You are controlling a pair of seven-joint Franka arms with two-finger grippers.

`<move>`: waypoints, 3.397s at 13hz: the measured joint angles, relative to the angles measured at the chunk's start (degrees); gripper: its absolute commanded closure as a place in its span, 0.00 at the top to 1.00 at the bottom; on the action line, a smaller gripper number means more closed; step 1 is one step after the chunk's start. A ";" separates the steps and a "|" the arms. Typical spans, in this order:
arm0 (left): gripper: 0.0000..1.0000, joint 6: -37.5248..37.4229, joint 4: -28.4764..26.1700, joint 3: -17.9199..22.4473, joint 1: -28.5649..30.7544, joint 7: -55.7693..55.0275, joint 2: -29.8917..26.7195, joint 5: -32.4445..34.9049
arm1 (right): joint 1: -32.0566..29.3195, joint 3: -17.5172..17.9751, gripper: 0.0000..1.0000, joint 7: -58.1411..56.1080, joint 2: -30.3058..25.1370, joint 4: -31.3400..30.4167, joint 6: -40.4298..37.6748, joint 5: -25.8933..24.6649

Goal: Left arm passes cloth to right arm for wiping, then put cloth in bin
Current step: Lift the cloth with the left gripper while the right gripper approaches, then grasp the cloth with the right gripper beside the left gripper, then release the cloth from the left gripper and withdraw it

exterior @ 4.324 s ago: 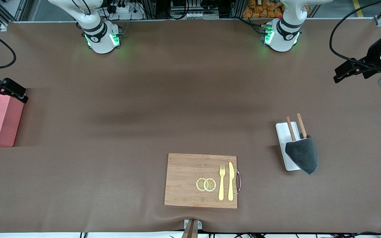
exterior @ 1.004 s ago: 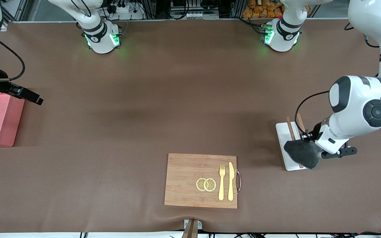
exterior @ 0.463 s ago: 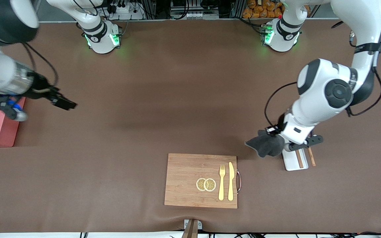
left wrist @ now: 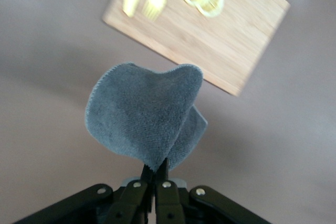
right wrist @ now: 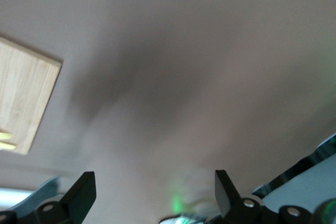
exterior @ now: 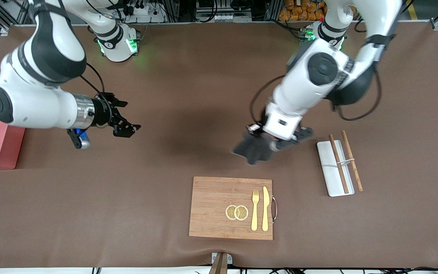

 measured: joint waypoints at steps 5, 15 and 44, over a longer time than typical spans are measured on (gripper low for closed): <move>0.00 10.12 8.52 -0.12 -9.61 -16.90 7.90 -2.56 | 0.33 -0.04 1.00 0.84 4.92 -0.03 4.02 10.48; 0.00 37.34 9.66 0.22 -17.85 -28.66 18.79 -2.67 | 4.80 0.11 1.00 2.82 9.48 -0.50 9.08 9.49; 1.00 -15.93 12.06 0.90 8.36 1.91 2.09 7.20 | 2.03 -0.78 0.00 -18.38 10.04 -14.96 26.25 -16.98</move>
